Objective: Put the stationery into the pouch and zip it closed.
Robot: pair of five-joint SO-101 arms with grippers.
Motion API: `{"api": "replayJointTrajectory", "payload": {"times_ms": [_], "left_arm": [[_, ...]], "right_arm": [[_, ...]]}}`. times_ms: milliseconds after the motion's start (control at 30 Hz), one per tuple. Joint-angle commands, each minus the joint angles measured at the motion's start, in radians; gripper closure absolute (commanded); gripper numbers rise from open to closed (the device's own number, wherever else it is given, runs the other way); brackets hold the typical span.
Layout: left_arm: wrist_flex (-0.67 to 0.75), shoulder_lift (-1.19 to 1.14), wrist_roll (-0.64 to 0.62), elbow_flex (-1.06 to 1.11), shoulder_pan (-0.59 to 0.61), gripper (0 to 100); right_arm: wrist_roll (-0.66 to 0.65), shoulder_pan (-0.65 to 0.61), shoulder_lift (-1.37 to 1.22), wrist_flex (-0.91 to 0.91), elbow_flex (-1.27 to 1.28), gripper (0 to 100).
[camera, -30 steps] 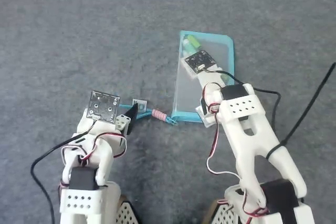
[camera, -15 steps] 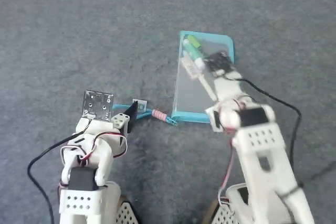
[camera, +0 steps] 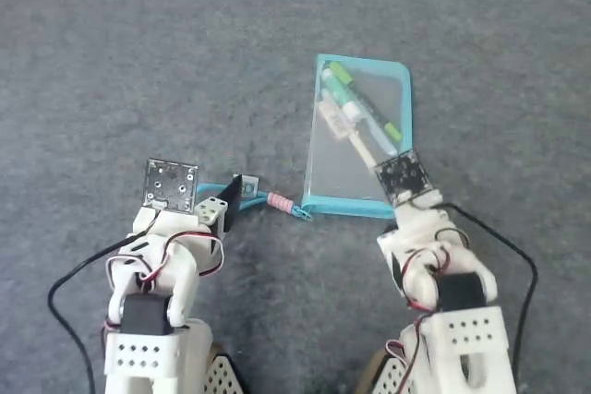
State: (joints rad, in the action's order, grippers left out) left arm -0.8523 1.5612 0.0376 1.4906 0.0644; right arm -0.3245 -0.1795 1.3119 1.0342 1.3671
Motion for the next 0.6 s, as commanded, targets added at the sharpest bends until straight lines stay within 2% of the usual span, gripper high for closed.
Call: {"api": "replayJointTrajectory", "payload": {"times_ms": [0,200,367,567], "left_arm": [[0.021,0.038,-0.017,-0.064,0.002,75],[-0.104,0.288,-0.028,-0.036,0.002,75],[-0.095,0.235,-0.017,0.002,-0.006,75],[-0.083,0.235,-0.014,0.194,0.000,75]], "right_arm": [[-0.028,0.012,0.107,0.018,0.041,98.2],[-0.029,0.128,0.283,0.021,0.153,98.2],[-0.029,0.240,0.430,0.021,0.262,98.2],[-0.023,0.255,0.503,0.056,0.315,98.2]]}}
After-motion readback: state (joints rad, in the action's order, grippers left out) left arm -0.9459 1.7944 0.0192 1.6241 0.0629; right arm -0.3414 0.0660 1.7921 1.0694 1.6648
